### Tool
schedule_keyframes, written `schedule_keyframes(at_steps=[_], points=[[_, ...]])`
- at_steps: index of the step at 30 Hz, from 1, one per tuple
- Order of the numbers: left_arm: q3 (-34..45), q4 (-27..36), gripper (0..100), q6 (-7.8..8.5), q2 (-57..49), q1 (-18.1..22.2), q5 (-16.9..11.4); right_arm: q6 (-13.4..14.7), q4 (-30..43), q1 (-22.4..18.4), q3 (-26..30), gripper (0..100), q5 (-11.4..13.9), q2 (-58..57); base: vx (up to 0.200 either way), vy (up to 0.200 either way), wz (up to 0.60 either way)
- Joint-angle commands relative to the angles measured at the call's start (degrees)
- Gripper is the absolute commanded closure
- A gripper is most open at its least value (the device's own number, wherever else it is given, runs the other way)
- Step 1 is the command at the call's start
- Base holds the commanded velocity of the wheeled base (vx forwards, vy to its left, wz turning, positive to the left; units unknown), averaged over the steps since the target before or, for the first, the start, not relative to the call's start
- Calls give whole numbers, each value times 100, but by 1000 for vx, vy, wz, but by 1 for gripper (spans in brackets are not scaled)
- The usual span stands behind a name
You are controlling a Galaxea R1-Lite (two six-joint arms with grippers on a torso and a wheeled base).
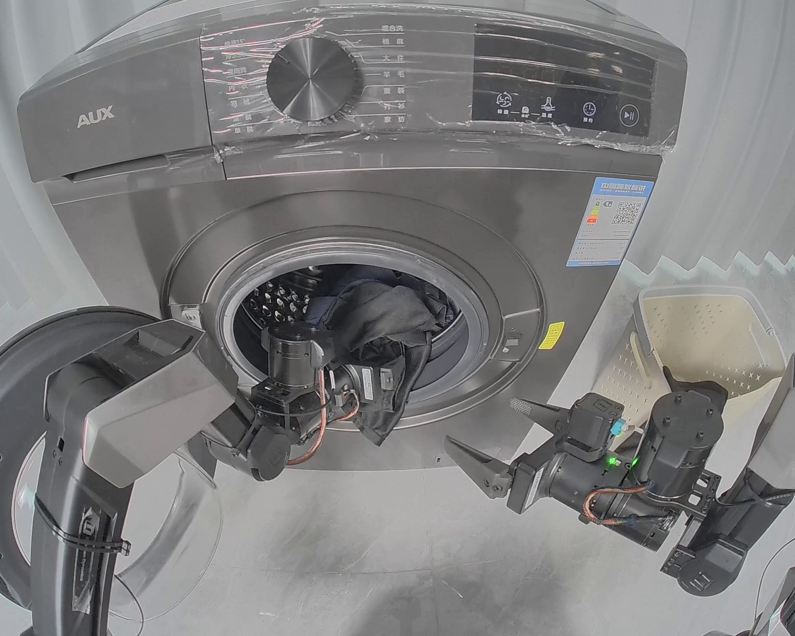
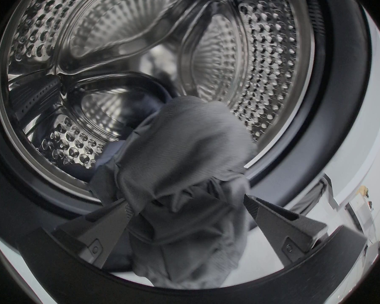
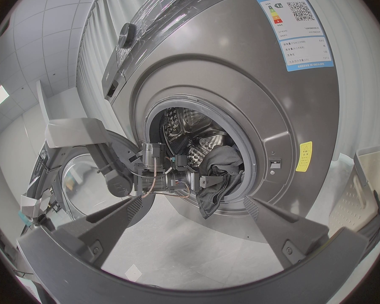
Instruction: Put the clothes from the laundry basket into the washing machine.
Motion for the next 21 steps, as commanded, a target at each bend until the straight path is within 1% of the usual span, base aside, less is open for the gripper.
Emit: schedule_keyframes(at_steps=[1,5,7,13,17,18,20,21], points=[[418,46,0,102,-352,-172,-72,-2,-4,9,45,0,-2,-5,0,0,0],[339,46,0,269,-79,-145,-63,-2,-12,79,54,0,-2,-14,0,0,0],[189,46,0,313,96,-101,-63,-2,-12,97,54,0,-2,-5,0,0,0],[-110,54,0,331,343,-84,-54,-2,-12,106,54,0,-2,4,0,0,0],[-461,37,0,340,562,-84,-2,-2,-12,106,54,0,-2,4,0,0,0],[-488,37,100,340,580,-84,-2,-2,-12,106,54,0,-2,4,0,0,0],[-593,37,100,392,641,-84,7,-2,-12,106,54,0,-2,4,0,0,0],[-593,37,100,392,650,-84,7,-2,-12,106,54,0,-2,4,0,0,0]])
